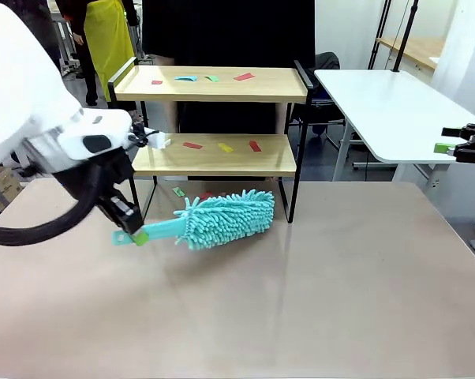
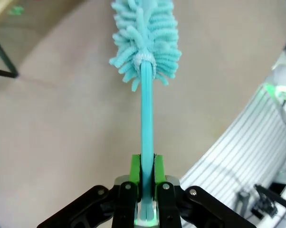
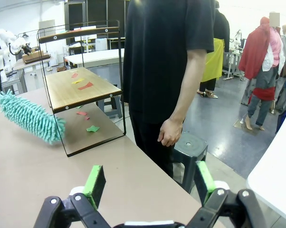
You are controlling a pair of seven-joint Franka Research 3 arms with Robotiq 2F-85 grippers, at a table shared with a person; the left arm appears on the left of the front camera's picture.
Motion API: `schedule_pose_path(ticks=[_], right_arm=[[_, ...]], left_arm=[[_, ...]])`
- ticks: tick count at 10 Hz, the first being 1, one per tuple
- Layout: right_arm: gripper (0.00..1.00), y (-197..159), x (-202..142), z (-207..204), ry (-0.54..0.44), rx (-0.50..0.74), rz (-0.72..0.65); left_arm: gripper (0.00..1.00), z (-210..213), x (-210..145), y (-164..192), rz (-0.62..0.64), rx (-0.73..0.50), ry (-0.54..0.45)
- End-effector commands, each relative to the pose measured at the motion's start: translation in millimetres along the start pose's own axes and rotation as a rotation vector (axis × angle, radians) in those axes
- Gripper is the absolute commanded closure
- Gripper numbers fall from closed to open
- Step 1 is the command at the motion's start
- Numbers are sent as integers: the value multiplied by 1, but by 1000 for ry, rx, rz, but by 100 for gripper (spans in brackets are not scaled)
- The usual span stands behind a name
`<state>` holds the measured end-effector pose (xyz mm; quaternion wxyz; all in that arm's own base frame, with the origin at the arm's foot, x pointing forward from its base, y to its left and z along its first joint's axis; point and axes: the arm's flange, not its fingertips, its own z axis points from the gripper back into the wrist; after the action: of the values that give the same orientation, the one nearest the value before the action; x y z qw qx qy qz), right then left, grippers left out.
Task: Clean the shelf.
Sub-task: Clean the specific section of the Shelf indicated by the human with the Duster.
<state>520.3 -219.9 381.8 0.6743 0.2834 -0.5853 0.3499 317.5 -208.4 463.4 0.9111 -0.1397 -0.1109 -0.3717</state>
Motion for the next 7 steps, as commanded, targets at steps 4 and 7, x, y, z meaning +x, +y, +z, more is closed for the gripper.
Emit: schedule_pose_path(ticks=[4,7], right_arm=[[0,1,5,-2,9,-8,-13],[0,1,5,-2,9,-8,-13]], left_arm=[[87,-54,17,-25,198,-53,-261],[87,-98,48,-39,343,-51,-323]])
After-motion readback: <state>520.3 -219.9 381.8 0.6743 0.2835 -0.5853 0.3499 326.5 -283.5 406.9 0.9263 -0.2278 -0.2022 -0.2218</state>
